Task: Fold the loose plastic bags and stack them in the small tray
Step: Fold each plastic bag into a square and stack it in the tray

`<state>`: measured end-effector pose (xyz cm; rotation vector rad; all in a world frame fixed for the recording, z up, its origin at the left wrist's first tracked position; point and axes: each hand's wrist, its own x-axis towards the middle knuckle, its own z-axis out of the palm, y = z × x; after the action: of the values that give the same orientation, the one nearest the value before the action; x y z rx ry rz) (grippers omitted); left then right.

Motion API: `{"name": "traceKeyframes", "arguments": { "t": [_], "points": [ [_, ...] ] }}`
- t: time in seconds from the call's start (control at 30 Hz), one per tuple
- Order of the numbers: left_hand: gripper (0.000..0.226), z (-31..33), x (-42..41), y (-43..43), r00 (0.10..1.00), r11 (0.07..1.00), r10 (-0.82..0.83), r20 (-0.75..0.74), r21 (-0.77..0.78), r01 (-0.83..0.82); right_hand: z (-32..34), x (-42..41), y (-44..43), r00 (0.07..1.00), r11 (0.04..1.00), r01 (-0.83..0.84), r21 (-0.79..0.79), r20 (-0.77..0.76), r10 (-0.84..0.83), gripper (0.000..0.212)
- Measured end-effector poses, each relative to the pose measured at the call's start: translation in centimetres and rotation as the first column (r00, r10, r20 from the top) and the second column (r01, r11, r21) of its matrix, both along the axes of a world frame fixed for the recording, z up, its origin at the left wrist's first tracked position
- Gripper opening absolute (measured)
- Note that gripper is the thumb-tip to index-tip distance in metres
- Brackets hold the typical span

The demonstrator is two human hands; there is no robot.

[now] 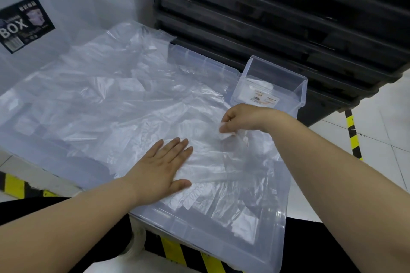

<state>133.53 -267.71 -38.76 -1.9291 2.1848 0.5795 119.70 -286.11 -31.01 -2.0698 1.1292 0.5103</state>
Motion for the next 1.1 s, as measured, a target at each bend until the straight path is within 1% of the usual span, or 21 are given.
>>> {"name": "traceKeyframes", "arguments": {
  "t": [0.03,0.13,0.23,0.3,0.33,0.4,0.43,0.47,0.5,0.53,0.57,0.6,0.63,0.67,0.7,0.73,0.77,0.87,1.0,1.07,1.1],
  "points": [
    [0.103,0.1,0.0,0.0,1.000,1.000,0.000,0.002,0.002,0.000,0.4,-0.4,-0.2,1.000,1.000,-0.009,0.005,-0.016,0.009,0.008],
    [0.105,0.2,0.0,-0.1,1.000,1.000,0.009,-0.004,0.001,-0.009,1.5,-1.6,-1.1,0.998,1.000,-0.012,0.001,-0.067,0.012,0.008],
    [0.104,0.3,0.1,-0.1,1.000,1.000,0.016,-0.015,-0.005,-0.016,2.3,-2.9,-1.6,0.996,0.998,0.019,-0.061,-0.084,-0.024,0.006],
    [0.104,0.3,0.1,-0.1,0.999,1.000,0.019,-0.029,-0.006,-0.020,2.4,-3.4,-1.6,0.991,0.983,0.026,-0.184,-0.128,-0.050,0.013],
    [0.104,0.3,0.2,-0.1,0.999,1.000,0.019,-0.037,-0.007,-0.020,2.3,-3.6,-1.7,0.983,0.957,0.007,-0.289,-0.174,-0.059,0.016],
    [0.104,0.3,0.2,-0.1,0.999,1.000,0.016,-0.047,-0.010,-0.016,2.2,-4.0,-1.2,0.966,0.861,-0.059,-0.506,-0.246,-0.079,0.022],
    [0.104,0.3,0.2,-0.1,0.999,1.000,0.015,-0.052,-0.012,-0.016,2.0,-4.2,-0.7,0.973,0.795,-0.063,-0.603,-0.215,-0.086,0.025],
    [0.103,0.3,0.2,-0.1,0.998,1.000,0.015,-0.056,-0.013,-0.016,1.9,-4.3,0.0,0.988,0.737,-0.030,-0.675,-0.131,-0.079,0.026],
    [0.103,0.4,0.2,-0.1,0.998,1.000,0.015,-0.058,-0.012,-0.015,1.7,-4.4,0.8,0.998,0.694,0.031,-0.719,-0.013,-0.058,0.025],
    [0.103,0.4,0.2,0.0,0.998,1.000,0.014,-0.060,-0.011,-0.014,1.4,-4.4,1.6,0.995,0.686,0.092,-0.721,0.098,-0.031,0.023],
    [0.102,0.4,0.2,0.0,0.998,1.000,0.013,-0.062,-0.012,-0.013,1.1,-4.3,2.7,0.987,0.726,0.118,-0.677,0.157,-0.015,0.021],
    [0.102,0.4,0.2,0.0,0.998,1.000,0.010,-0.064,-0.011,-0.011,0.6,-4.1,3.9,0.987,0.795,0.105,-0.598,0.163,-0.008,0.022],
    [0.102,0.4,0.2,0.0,0.998,1.000,0.006,-0.063,-0.011,-0.007,-0.1,-3.9,4.9,0.992,0.858,0.067,-0.509,0.125,-0.003,0.027],
    [0.101,0.4,0.2,0.0,0.998,1.000,0.004,-0.061,-0.010,-0.005,-0.8,-3.7,5.7,0.998,0.902,0.024,-0.432,0.061,0.002,0.033],
    [0.101,0.5,0.2,0.0,0.998,1.000,0.004,-0.060,-0.010,-0.004,-1.4,-3.5,6.1,1.000,0.922,-0.006,-0.387,-0.001,0.007,0.038],
    [0.101,0.5,0.2,0.0,0.998,1.000,0.003,-0.061,-0.008,-0.004,-1.9,-3.3,6.2,0.999,0.929,-0.028,-0.370,-0.048,0.011,0.040],
    [0.101,0.5,0.2,0.0,0.998,1.000,0.002,-0.063,-0.005,-0.002,-2.3,-3.3,6.1,0.997,0.932,-0.037,-0.361,-0.079,0.009,0.037],
    [0.102,0.6,0.4,0.0,0.998,1.000,-0.008,-0.068,0.002,0.008,-2.7,-3.4,5.4,0.996,0.951,-0.006,-0.309,-0.083,-0.020,0.010],
    [0.104,0.7,0.9,-0.2,0.995,1.000,-0.007,-0.099,0.015,0.009,-2.3,-4.5,4.4,0.994,0.990,0.103,-0.098,-0.025,-0.106,0.014],
    [0.105,0.8,1.1,-0.3,0.995,1.000,-0.009,-0.098,0.019,0.011,-2.1,-5.0,3.8,0.991,0.991,0.130,-0.043,-0.033,-0.132,0.011],
    [0.105,0.8,1.1,-0.3,0.996,1.000,-0.013,-0.092,0.022,0.015,-2.1,-5.2,3.6,0.991,0.991,0.126,-0.042,-0.040,-0.128,0.014]
  ]
}}
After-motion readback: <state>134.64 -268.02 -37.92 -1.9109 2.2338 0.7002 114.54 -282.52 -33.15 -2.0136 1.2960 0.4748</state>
